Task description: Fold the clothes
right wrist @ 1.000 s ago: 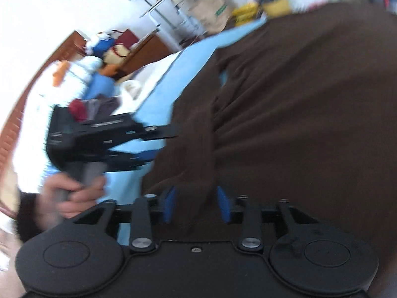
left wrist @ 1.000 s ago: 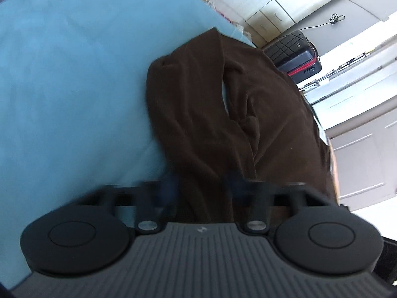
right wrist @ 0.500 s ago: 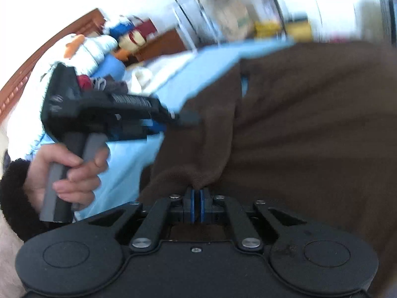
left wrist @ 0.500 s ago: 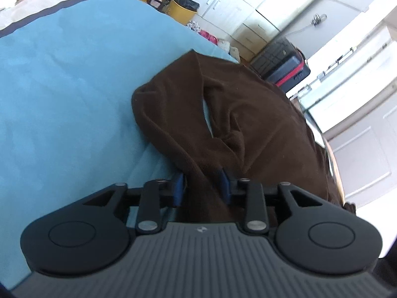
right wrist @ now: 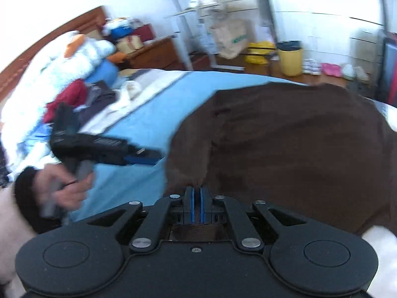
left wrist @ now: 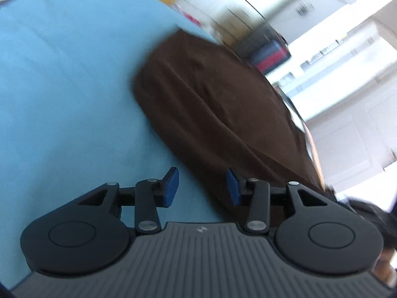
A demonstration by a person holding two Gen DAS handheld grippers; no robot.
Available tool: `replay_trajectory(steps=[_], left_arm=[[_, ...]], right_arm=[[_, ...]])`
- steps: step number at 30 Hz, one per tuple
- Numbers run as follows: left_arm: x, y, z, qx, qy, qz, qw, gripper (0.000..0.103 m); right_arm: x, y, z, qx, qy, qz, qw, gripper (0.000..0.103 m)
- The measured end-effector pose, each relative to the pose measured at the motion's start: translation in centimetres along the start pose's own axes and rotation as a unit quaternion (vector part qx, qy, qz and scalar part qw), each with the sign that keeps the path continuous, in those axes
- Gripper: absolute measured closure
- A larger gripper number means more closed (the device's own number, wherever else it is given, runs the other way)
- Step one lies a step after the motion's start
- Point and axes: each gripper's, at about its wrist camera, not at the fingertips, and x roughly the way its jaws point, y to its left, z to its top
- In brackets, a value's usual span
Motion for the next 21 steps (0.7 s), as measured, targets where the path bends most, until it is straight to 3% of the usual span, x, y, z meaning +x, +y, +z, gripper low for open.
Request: replay_trajectory(steps=[2,6,8,10,12,13,17,21], left_arm=[[0.7,-1.0,-1.1,0.008,0.037,-0.021,0.9991,0.058],[2.0,-3.7,-2.8,0.064,0.058,-0.025,0.996,0.056],[2.5,-4.4,-3.0,0.079,0.034,-0.012,0.9963,0.056],[3.0,-4.7,-3.0,0.083,0.013,-0.003,0.9965,0.056],[3.5,-4.5,-2.8,0.081,0.004,-0.001,0.9967,0.056],[3.7,-4.4,-2.7,0.08,0.002,-0.003,0.9968,0.056],[3.8,-3.9,-2.6,0.07,-0.019,-0.015,0.9973,0.056],[3.9,-4.3,-2.3,0.072,-0.045,-0.027,0.996,0.056]], right_arm=[[1.2,-0.6,-0.6,0.02,-0.001,-0.015,1.0,0.097],[3.4,-1.8,-0.9,0.025,0.013,-0.093,0.995,0.095],[4.3,-3.5,-0.8,0.042,0.034,-0.138,0.989,0.089],[4.2,-5.0,-0.9,0.073,0.033,-0.15,0.985,0.088],[3.1,-6.4,-1.4,0.122,0.02,-0.136,0.983,0.076],[2.6,-6.7,-1.6,0.141,0.009,-0.118,0.983,0.075],[1.5,-5.8,-1.8,0.192,-0.006,0.031,0.981,0.069],[1.7,-4.2,-1.8,0.212,-0.021,0.129,0.968,0.058]])
